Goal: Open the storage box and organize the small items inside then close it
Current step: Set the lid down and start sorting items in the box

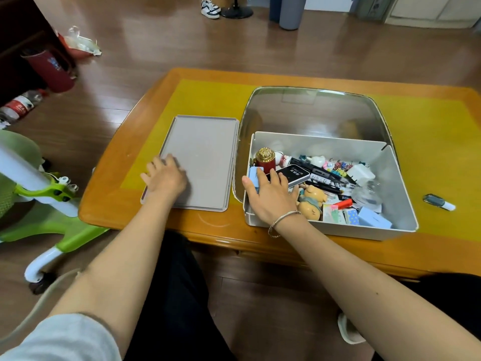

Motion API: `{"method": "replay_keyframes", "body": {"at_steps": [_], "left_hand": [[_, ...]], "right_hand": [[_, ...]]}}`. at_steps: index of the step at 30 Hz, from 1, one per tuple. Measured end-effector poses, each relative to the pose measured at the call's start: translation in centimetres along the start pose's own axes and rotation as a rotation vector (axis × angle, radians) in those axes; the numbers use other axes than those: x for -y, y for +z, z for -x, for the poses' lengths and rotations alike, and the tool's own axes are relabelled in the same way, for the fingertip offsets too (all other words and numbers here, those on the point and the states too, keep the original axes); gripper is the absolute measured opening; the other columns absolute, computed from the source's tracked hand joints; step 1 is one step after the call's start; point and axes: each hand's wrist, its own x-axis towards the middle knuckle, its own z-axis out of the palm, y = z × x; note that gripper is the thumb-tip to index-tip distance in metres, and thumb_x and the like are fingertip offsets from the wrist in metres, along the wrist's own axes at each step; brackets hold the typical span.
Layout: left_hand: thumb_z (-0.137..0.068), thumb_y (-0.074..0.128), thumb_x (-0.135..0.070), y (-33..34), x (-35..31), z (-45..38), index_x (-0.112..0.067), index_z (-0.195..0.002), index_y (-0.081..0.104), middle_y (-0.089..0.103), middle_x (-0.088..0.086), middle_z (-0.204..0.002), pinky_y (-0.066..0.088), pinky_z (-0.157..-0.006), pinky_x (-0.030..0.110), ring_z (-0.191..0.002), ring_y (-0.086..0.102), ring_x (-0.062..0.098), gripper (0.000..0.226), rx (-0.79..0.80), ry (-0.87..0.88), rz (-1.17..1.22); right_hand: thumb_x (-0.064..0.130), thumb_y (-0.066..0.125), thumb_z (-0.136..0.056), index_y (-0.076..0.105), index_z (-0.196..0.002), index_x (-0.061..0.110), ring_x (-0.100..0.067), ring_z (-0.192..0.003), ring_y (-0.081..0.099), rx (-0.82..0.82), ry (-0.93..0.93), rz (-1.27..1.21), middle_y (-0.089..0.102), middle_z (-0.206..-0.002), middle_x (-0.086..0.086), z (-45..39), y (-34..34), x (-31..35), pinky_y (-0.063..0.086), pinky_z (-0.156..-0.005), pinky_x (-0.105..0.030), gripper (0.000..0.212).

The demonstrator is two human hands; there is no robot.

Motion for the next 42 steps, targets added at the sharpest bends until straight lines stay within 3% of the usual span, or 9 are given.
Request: {"method": "replay_keyframes", "body": {"at_steps": [6,10,14,31,42], "left_hand": [[-0.097,0.034,-0.055,1.9,-6.8,7.2,-0.025,-0.150,0.012,0.002,0.011,-0.160,0.011,-0.112,0.062,-0.145,0.003,0.037,0.065,0.254,0.168,-0.078],[-0.099,0.038,-0.042,3.6,-7.8,8.9,-0.026,-0.153,-0.010,-0.021,0.015,-0.158,0.000,-0.110,0.067,-0.143,-0.018,0.041,0.075,0.373,0.145,-0.089],[-0.103,0.021,-0.042,4.1,-7.2,8.3,-0.030,-0.149,-0.020,-0.031,0.012,-0.154,-0.008,-0.110,0.066,-0.141,-0.026,0.038,0.063,0.369,0.183,-0.088],[-0.104,0.014,-0.042,3.0,-4.6,2.8,-0.036,-0.152,-0.004,-0.013,0.006,-0.161,-0.004,-0.113,0.063,-0.146,-0.015,0.032,0.052,0.245,0.207,-0.068],[-0.105,0.016,-0.035,3.9,-6.0,2.7,-0.038,-0.152,0.001,-0.012,0.006,-0.161,-0.008,-0.111,0.064,-0.146,-0.016,0.032,0.050,0.188,0.100,0.029]], "right_hand": [[0.055,0.015,-0.096,0.024,-0.147,0.029,-0.024,-0.146,0.006,-0.070,-0.065,0.176,0.014,-0.158,-0.002,0.2,-1.5,-3.4,0.001,-0.113,-0.058,0.057],[0.055,0.017,-0.096,0.024,-0.147,0.030,-0.023,-0.146,0.005,-0.015,-0.043,0.186,0.013,-0.158,-0.002,0.6,-2.2,-5.4,0.000,-0.113,-0.058,0.057],[0.057,0.022,-0.095,0.020,-0.148,0.032,-0.025,-0.146,0.003,0.067,-0.008,0.158,0.009,-0.158,-0.002,0.5,-2.3,-5.9,0.000,-0.113,-0.057,0.058],[0.049,0.033,-0.093,0.018,-0.147,0.034,-0.026,-0.145,0.004,0.029,0.006,0.173,0.010,-0.158,-0.001,0.5,-2.0,-5.7,0.001,-0.114,-0.057,0.059],[0.048,0.034,-0.092,0.018,-0.147,0.033,-0.027,-0.145,0.004,0.027,0.002,0.172,0.010,-0.158,-0.002,0.5,-2.1,-5.6,0.001,-0.114,-0.058,0.059]]}}
